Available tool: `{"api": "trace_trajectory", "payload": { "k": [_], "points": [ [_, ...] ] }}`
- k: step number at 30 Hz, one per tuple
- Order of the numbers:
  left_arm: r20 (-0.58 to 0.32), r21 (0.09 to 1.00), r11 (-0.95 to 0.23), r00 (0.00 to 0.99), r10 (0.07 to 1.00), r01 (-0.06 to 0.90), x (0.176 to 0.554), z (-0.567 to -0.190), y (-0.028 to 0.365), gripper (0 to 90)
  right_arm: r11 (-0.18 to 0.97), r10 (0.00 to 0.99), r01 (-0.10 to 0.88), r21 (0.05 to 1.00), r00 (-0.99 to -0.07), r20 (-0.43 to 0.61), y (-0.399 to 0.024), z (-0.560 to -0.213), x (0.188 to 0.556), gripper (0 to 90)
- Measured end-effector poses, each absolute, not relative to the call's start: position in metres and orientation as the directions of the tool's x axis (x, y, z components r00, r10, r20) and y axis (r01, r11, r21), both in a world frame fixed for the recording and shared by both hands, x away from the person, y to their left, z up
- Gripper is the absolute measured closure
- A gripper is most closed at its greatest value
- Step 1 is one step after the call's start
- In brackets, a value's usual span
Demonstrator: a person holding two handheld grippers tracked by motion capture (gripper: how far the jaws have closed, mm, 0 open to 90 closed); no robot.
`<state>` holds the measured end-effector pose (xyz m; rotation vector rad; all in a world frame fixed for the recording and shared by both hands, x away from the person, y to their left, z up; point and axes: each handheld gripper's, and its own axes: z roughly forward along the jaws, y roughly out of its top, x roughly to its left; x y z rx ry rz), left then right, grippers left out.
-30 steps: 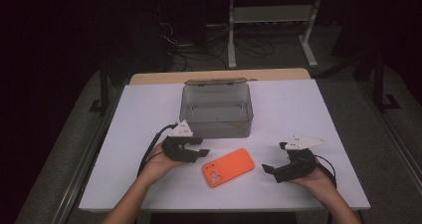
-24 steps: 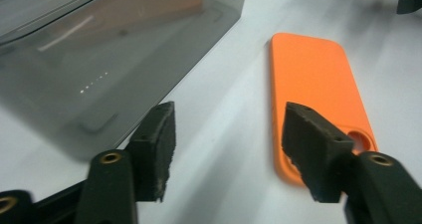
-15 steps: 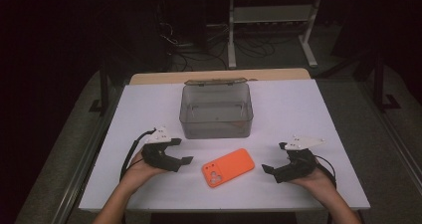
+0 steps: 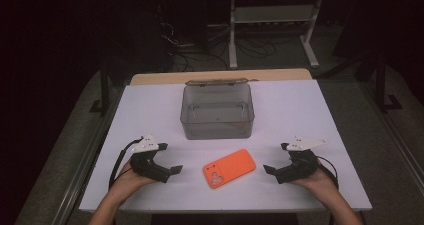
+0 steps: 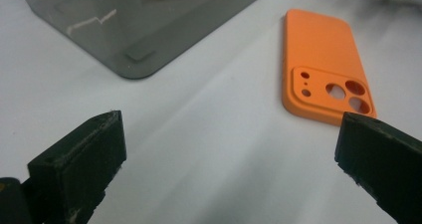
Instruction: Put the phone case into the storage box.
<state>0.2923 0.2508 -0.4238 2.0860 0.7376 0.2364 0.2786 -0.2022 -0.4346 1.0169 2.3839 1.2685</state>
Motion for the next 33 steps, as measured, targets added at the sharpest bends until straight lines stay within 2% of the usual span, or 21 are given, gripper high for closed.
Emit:
{"api": "trace_trajectory", "payload": {
  "k": [17, 33],
  "points": [
    [-0.054, 0.793, -0.479, 0.827, 0.56, 0.376, 0.294, -0.421, 0.248, 0.0, 0.377, 0.685, 0.463, 0.802, -0.722, 0.095, -0.201, -0.435, 0.279, 0.0],
    [-0.061, 0.8, -0.477, 0.841, 0.538, 0.364, 0.299, -0.413, 0.23, 0.0, 0.374, 0.688, 0.465, 0.802, -0.719, 0.096, -0.201, -0.435, 0.279, 0.0]
  ]
}}
